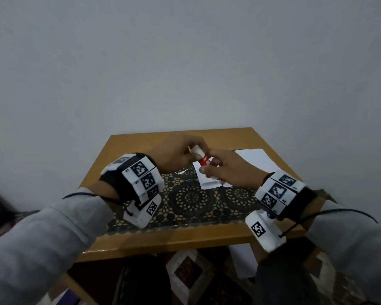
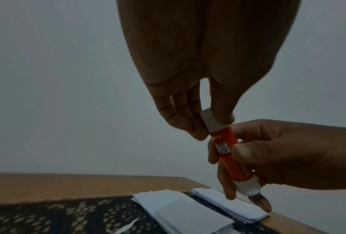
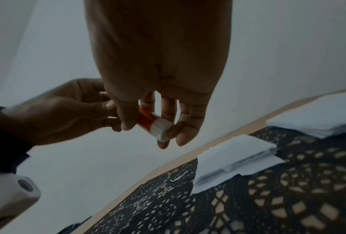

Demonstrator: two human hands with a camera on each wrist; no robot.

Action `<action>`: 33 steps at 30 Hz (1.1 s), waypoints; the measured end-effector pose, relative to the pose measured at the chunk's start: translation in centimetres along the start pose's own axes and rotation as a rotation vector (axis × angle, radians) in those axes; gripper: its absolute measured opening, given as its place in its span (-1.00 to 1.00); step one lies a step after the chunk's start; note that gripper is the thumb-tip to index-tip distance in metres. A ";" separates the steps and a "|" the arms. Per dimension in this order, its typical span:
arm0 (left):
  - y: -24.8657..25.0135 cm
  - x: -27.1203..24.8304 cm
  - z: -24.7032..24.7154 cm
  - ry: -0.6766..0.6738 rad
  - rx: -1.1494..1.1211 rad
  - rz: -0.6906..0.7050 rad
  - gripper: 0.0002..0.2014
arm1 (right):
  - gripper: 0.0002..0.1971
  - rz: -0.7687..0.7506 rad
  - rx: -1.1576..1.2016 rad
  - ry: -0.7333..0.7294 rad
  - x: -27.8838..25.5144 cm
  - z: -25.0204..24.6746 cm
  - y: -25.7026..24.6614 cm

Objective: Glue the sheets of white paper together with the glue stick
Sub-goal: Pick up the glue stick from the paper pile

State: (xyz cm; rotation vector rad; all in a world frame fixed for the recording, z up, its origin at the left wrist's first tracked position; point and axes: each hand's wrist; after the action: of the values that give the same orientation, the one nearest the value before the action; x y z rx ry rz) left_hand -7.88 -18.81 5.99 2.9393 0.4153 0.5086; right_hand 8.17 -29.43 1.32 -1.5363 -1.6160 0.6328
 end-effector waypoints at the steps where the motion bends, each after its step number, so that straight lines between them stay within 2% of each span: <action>1: -0.7 0.0 0.5 0.032 -0.013 -0.037 -0.85 | -0.92 -0.001 0.016 0.007 0.3 0.1 0.5; 3: -2.1 0.1 1.5 0.100 -0.040 -0.091 -0.88 | -0.90 -0.018 0.027 0.048 0.9 0.4 1.4; 8: -4.5 1.0 3.2 0.237 -0.041 -0.118 -0.92 | -0.86 -0.062 0.008 0.119 3.7 1.9 3.4; 11: -6.1 1.5 3.5 0.282 0.027 -0.096 -0.88 | -0.80 -0.142 -0.126 0.154 5.8 2.0 4.3; 14: -7.9 1.8 4.3 0.268 0.111 -0.065 -0.80 | -0.77 -0.255 -0.346 0.105 7.8 1.1 4.8; 18: -9.6 2.1 5.6 0.181 0.113 -0.039 -0.79 | -0.75 -0.307 -0.624 0.035 9.3 -0.1 6.1; 21: -9.9 2.4 6.2 0.162 0.065 0.008 -0.80 | -0.76 -0.329 -0.586 0.024 9.5 -0.1 6.7; 26: -10.6 2.6 6.7 0.230 -0.039 -0.052 -0.85 | -0.79 -0.288 -0.351 0.025 10.0 0.5 6.6; 29: -11.2 2.7 6.7 0.229 -0.074 -0.143 -0.75 | -0.69 -0.282 -0.476 0.060 10.2 0.8 6.5; 33: -11.2 3.2 7.1 0.169 -0.043 -0.250 -0.60 | -0.72 -0.247 -0.544 0.084 10.4 0.6 6.7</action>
State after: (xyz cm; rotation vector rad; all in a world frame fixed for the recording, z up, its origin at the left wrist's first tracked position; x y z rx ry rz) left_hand -5.31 -7.79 -1.56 2.7578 0.7693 0.7215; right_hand 12.15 -18.30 -2.26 -1.6651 -1.9726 -0.0165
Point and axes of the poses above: each hand's wrist, its own x-axis towards the middle knuckle, its own z-axis out of the palm, y = z × x, and after that the axes turned 10 degrees about x, right-handed
